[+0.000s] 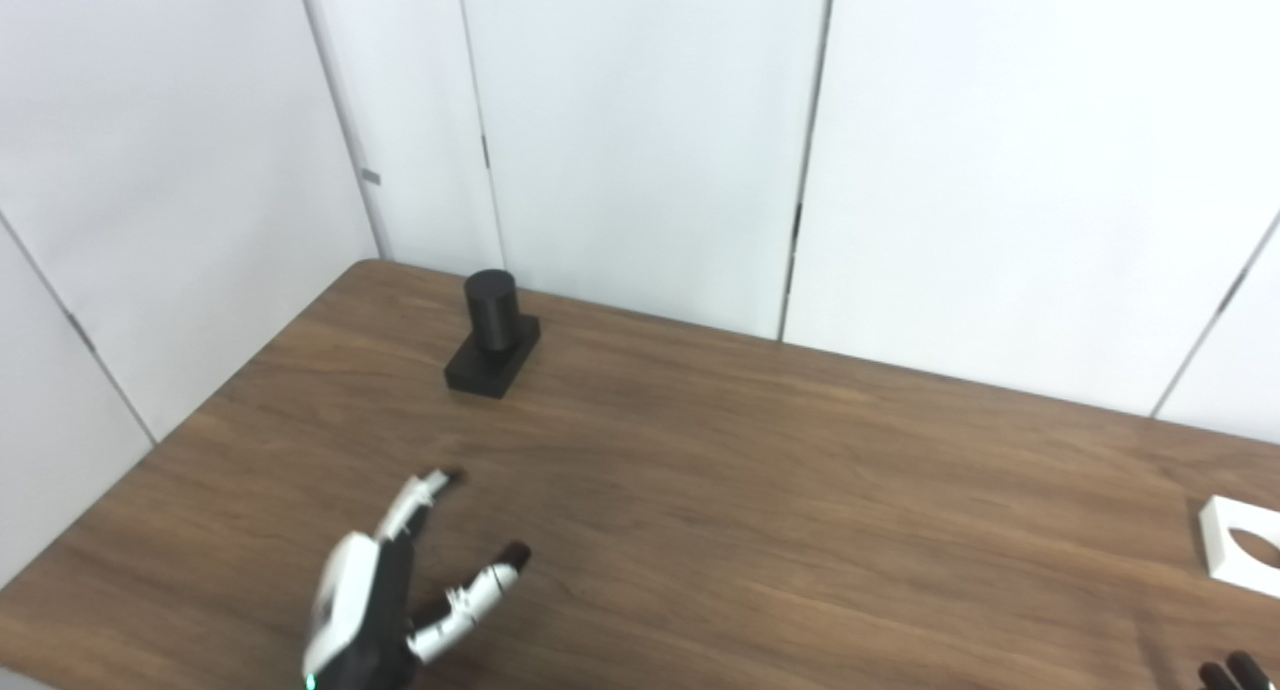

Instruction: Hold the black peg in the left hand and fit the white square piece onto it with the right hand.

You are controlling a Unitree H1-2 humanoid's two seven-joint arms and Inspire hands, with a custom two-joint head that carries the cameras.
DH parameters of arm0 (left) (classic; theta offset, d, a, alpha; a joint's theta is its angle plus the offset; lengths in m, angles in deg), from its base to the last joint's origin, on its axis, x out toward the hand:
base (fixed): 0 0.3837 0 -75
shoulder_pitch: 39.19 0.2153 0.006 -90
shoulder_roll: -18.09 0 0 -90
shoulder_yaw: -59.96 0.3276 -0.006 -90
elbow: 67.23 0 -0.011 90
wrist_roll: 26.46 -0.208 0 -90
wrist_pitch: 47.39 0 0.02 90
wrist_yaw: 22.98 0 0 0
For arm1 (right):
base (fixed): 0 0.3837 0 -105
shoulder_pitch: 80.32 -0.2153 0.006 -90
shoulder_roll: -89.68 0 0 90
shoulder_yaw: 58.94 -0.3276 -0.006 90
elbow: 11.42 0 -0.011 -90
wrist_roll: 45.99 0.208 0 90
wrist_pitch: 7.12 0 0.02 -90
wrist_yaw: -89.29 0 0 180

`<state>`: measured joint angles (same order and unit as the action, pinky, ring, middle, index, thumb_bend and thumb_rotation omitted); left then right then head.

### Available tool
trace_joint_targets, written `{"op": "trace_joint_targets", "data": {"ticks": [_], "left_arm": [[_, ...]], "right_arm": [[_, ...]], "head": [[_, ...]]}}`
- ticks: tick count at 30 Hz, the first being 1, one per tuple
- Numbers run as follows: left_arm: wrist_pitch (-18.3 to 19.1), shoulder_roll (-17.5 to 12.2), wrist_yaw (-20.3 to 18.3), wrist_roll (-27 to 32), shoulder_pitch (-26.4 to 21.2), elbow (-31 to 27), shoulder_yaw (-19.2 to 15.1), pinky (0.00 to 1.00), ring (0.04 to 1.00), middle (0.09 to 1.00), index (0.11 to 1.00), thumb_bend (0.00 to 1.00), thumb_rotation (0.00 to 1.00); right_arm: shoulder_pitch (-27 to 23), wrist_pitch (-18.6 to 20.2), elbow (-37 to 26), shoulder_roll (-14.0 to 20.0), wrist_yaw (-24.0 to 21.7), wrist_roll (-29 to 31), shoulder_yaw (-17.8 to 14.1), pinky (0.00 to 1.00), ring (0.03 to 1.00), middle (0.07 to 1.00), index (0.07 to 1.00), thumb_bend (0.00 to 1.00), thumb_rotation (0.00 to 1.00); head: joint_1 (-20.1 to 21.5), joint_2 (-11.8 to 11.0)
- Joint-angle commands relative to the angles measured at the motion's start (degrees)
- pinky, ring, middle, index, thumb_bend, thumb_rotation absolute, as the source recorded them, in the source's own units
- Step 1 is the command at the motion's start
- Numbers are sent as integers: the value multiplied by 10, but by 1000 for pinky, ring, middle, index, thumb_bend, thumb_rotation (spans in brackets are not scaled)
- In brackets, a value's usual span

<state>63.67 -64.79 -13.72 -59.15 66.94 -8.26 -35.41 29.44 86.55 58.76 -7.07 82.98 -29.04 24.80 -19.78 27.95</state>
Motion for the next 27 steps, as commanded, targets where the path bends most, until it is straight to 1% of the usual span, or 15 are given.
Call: {"op": "trace_joint_targets", "data": {"ticks": [1, 3, 5, 8, 10, 12, 15, 17, 19, 21, 24, 27], "left_arm": [[13, -5, -7, -31, -50, -20, -2, 889, 967, 973, 924, 912, 564], [25, -19, -14, -47, -77, -7, -6, 861, 957, 963, 917, 926, 555], [32, -30, -20, -63, -100, 5, -10, 867, 967, 966, 924, 942, 570], [46, -58, -25, -110, -148, 38, -15, 870, 975, 952, 912, 966, 592], [55, -71, -36, -133, -171, 60, -23, 878, 981, 954, 912, 969, 602], [58, -78, -44, -157, -190, 83, -30, 878, 983, 955, 908, 980, 612], [58, -90, -42, -183, -218, 129, -33, 904, 988, 954, 895, 976, 602], [58, -94, -43, -188, -233, 153, -32, 911, 990, 953, 890, 974, 599], [56, -100, -37, -187, -248, 182, -29, 904, 982, 942, 876, 970, 577], [57, -101, -32, -200, -268, 215, -27, 900, 976, 937, 870, 965, 568], [58, -105, -26, -209, -291, 255, -26, 894, 966, 934, 871, 948, 573], [58, -110, -19, -206, -307, 287, -26, 921, 969, 938, 869, 922, 553]], "right_arm": [[-5, -1, 3, -3, -2, 1, 1, 982, 997, 963, 953, 759, 1000], [-6, -3, 4, -2, -4, 2, 1, 977, 999, 964, 948, 764, 1000], [-7, -5, 5, -3, -5, 3, 1, 971, 1000, 965, 942, 774, 1000], [-5, -4, 4, -3, -3, -1, 3, 965, 1000, 963, 937, 773, 1000], [-4, -5, 3, -2, -4, -5, 5, 961, 999, 962, 939, 771, 1000], [-3, -7, 2, -2, -4, -7, 6, 955, 996, 961, 940, 777, 1000], [-2, -4, 0, -3, -1, -12, 7, 938, 989, 955, 935, 795, 1000], [-2, -3, -1, -4, 0, -14, 7, 931, 986, 951, 933, 800, 1000], [-1, 0, -2, -4, 1, -16, 7, 919, 977, 943, 931, 808, 1000], [-1, 1, -4, -5, 2, -17, 7, 909, 970, 937, 925, 817, 1000], [0, 2, -6, -6, 2, -17, 7, 889, 964, 935, 922, 824, 1000], [0, 2, -6, -6, 3, -19, 7, 884, 962, 935, 925, 829, 1000]], "head": [[0, 0], [0, -1], [0, 0], [2, 1], [4, 3], [6, 3], [8, 5], [9, 5], [9, 5], [9, 6], [8, 7], [8, 8]]}}
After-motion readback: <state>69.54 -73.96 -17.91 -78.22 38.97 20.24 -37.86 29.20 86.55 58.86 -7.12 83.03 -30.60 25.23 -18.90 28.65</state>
